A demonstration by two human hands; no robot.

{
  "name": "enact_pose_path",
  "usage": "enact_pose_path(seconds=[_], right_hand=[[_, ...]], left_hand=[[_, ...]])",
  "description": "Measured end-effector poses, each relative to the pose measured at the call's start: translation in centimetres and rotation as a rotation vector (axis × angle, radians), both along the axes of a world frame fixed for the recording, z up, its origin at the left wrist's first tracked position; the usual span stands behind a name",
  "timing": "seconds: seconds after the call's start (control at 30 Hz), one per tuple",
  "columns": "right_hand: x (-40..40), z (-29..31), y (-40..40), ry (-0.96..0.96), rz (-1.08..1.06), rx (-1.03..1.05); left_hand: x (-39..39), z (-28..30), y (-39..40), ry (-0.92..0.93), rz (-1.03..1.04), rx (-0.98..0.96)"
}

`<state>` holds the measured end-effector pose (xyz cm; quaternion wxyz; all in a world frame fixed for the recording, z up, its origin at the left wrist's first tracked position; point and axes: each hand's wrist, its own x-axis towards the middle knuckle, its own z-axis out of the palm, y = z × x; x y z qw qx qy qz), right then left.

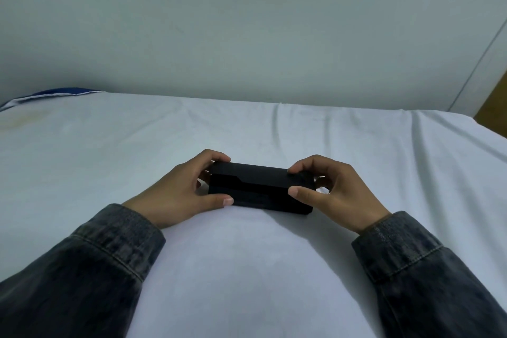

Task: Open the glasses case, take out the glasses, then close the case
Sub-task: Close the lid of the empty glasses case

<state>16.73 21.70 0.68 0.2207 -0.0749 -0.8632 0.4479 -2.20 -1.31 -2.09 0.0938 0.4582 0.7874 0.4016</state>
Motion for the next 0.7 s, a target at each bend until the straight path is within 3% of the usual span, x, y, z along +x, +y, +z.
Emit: enact_pose_path(seconds=[0.7], right_hand=[[0.31, 0.02, -0.45, -0.089, -0.040, 0.132]], left_hand=[[-0.37, -0.32, -0.03, -0.018, -0.049, -0.002]])
